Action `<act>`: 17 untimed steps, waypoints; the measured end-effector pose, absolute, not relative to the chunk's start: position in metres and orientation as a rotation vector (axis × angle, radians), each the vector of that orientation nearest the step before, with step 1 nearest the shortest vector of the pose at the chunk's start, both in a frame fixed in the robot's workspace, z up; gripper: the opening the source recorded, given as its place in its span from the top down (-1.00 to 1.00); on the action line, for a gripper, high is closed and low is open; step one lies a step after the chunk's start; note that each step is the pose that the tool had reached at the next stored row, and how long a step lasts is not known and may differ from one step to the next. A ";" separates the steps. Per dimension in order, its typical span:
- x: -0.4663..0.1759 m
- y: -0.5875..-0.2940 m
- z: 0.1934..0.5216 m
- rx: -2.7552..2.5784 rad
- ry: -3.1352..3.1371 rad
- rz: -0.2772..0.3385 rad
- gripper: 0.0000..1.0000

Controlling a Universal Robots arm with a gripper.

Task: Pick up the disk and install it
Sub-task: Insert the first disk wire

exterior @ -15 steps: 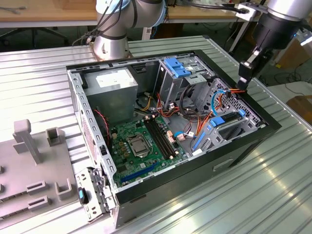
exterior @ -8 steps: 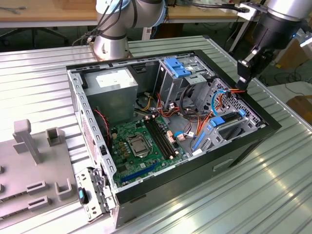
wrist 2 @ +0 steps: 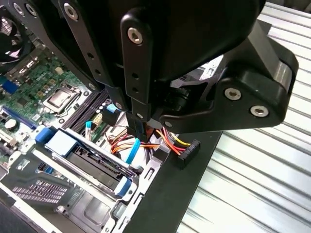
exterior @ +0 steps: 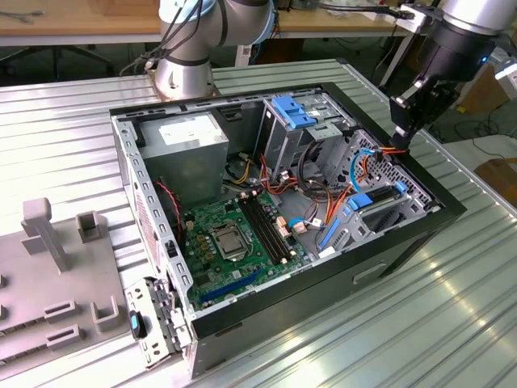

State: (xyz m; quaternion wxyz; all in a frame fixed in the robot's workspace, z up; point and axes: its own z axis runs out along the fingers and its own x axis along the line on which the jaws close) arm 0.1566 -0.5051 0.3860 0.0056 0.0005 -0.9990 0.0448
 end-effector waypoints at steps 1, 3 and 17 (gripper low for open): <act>0.157 -0.505 0.386 -0.020 -3.127 0.140 0.79; 0.168 -0.503 0.384 -0.074 -3.124 0.139 0.79; 0.185 -0.495 0.381 -0.370 -3.104 0.145 0.10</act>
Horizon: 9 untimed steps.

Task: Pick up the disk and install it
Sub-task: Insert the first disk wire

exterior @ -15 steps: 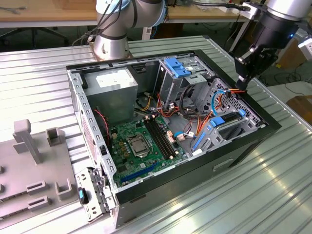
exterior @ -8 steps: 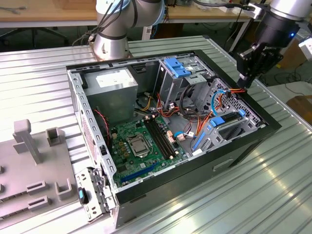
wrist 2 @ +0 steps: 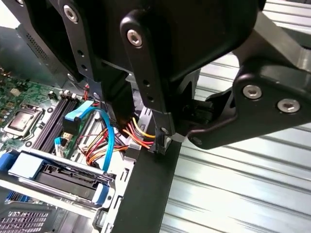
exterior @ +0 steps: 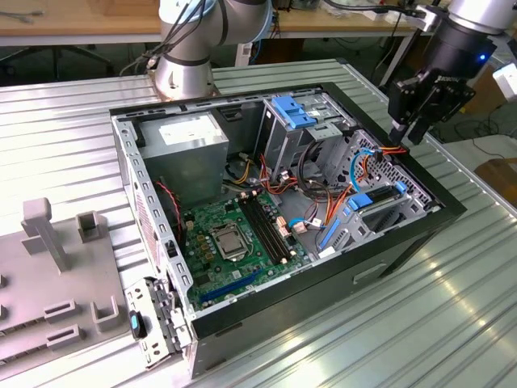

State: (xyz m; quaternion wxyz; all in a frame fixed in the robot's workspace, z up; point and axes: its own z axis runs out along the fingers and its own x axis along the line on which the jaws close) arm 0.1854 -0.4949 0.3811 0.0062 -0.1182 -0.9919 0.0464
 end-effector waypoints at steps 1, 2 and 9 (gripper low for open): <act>0.186 -0.494 0.381 -0.385 -3.110 0.144 0.10; 0.186 -0.494 0.381 -0.391 -3.115 0.143 0.10; 0.186 -0.488 0.377 -0.415 -3.187 0.191 0.10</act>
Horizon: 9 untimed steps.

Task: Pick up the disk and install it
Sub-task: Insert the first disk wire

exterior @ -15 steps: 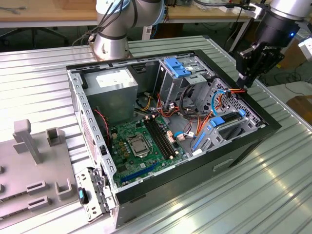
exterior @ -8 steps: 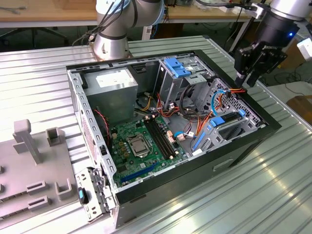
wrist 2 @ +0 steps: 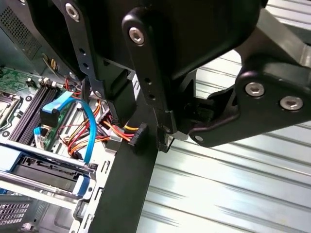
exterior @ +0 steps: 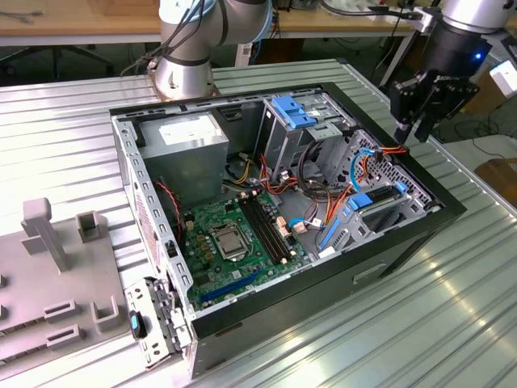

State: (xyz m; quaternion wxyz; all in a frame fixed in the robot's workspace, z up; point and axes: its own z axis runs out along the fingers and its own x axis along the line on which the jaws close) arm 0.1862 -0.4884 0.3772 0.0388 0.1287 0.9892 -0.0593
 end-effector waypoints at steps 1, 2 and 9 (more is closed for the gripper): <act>0.186 -0.488 0.376 0.394 3.033 -0.183 0.10; 0.185 -0.488 0.375 0.393 3.033 -0.183 0.10; 0.180 -0.489 0.370 0.285 3.041 -0.179 0.10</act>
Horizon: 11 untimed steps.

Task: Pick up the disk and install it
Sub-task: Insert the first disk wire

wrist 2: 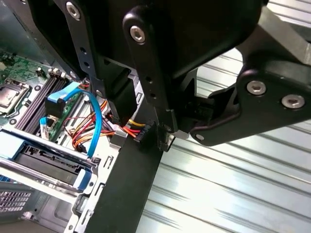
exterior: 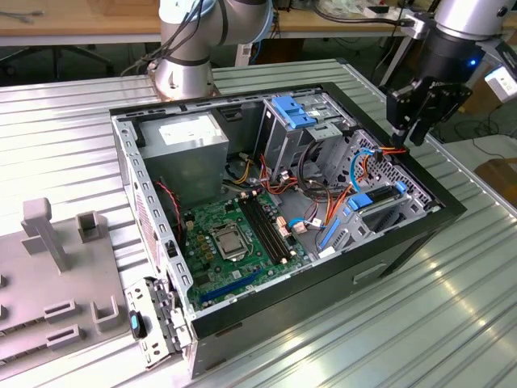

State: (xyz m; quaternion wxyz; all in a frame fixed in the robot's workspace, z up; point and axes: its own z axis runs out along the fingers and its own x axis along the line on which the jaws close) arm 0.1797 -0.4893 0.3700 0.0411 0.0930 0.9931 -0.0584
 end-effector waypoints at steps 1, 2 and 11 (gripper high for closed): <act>0.180 -0.489 0.369 0.290 3.040 -0.179 0.10; 0.180 -0.489 0.369 0.295 3.040 -0.180 0.10; 0.180 -0.490 0.368 0.296 3.039 -0.181 0.27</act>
